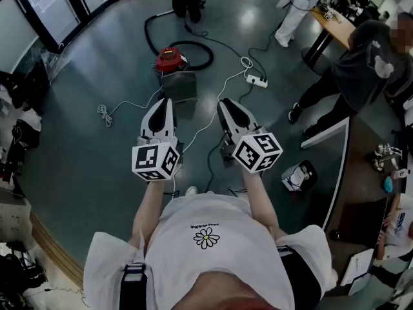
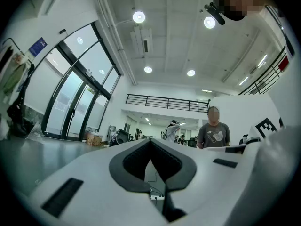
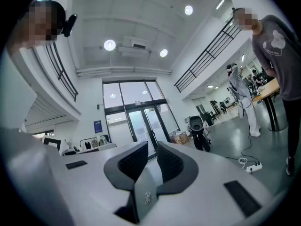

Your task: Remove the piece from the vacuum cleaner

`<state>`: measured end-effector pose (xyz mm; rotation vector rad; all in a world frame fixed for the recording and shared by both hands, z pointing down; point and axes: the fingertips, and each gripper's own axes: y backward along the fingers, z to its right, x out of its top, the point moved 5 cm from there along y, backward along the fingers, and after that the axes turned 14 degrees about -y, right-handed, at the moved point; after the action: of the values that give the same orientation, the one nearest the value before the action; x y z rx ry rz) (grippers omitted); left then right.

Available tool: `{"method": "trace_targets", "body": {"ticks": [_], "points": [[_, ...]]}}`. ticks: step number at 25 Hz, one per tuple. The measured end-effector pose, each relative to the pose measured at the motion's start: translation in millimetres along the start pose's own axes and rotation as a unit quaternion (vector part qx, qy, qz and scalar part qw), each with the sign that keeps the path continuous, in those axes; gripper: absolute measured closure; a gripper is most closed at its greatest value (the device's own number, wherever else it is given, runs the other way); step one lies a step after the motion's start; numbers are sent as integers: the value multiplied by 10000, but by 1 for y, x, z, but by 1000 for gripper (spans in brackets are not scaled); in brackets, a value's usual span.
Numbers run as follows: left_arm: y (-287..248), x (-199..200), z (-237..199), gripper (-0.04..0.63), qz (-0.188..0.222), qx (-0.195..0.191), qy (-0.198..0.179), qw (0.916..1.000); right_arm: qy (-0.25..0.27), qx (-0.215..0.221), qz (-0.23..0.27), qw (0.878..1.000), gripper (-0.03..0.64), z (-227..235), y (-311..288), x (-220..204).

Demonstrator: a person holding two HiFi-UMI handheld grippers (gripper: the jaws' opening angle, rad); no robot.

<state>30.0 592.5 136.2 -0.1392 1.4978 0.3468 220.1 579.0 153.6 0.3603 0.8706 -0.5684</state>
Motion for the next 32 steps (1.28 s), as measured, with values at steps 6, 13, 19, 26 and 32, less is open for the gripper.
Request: {"method": "trace_targets", "body": {"ticks": [6,13,19,26,32], "points": [[2,-7,13,589,-134,238,-9,9996,-346,547,-183,9977,546,11,12,1],[5,-8,9,589,-265,498,-112,9983,-329,904,-438,9944,546,18,4,-1],[-15,-21,-5,589,-307,533,-90,9981,60,805,-518,9954,452,34,-19,-1],[-86,-51,-48,589,-223,518,54,9984,53,614,-546,9966,442,76,-89,4],[-155,-69,-115,589,-232,601,221,9977,73,524,-601,9968,442,101,-180,19]]}}
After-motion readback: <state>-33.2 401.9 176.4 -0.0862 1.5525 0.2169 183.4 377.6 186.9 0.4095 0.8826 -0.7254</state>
